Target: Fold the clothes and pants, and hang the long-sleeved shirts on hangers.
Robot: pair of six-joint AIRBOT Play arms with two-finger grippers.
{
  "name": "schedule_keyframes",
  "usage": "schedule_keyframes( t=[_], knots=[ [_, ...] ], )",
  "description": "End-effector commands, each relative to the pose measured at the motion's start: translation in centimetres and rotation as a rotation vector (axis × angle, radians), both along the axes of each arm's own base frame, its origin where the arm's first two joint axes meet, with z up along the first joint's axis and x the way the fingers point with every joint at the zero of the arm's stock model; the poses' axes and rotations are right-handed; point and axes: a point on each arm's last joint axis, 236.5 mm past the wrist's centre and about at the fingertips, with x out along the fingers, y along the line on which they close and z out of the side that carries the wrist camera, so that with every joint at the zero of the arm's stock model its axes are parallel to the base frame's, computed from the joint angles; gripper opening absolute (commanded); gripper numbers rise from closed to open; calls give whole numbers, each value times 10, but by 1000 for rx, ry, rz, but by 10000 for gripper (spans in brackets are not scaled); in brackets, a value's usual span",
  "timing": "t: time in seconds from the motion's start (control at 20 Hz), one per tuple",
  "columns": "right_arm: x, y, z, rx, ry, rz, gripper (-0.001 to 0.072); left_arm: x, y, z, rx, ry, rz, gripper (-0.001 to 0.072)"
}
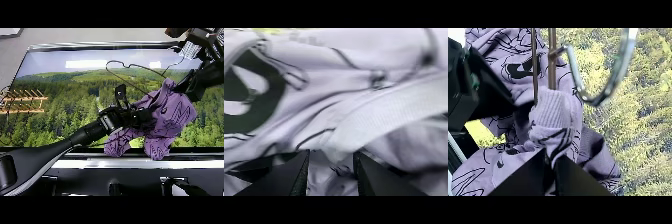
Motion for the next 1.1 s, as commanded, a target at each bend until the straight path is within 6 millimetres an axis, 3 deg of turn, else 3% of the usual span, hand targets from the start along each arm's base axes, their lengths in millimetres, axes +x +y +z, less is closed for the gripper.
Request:
schedule_keyframes(
  t=[0.0, 0.25, 0.35, 0.6, 0.85, 1.05],
  knots=[
    [0, 0, 0, 0, 1, -1, 43, -9, -11, 7, -26, -17, -27, 337],
    [0, 0, 0, 4, 5, -8, 43, -2, -20, 1, -57, -27, -21, 344],
    [0, 0, 0, 5, 6, -11, 43, -3, -18, -4, -41, -18, -20, 545],
    [0, 0, 0, 5, 5, -10, 43, -4, -17, -8, -34, -4, -15, 553],
    [0, 0, 0, 5, 6, -11, 43, -2, -19, -32, -67, 110, 82, 550],
    [0, 0, 0, 5, 6, -11, 43, 3, -29, -31, -96, 127, 104, 550]
  ],
)
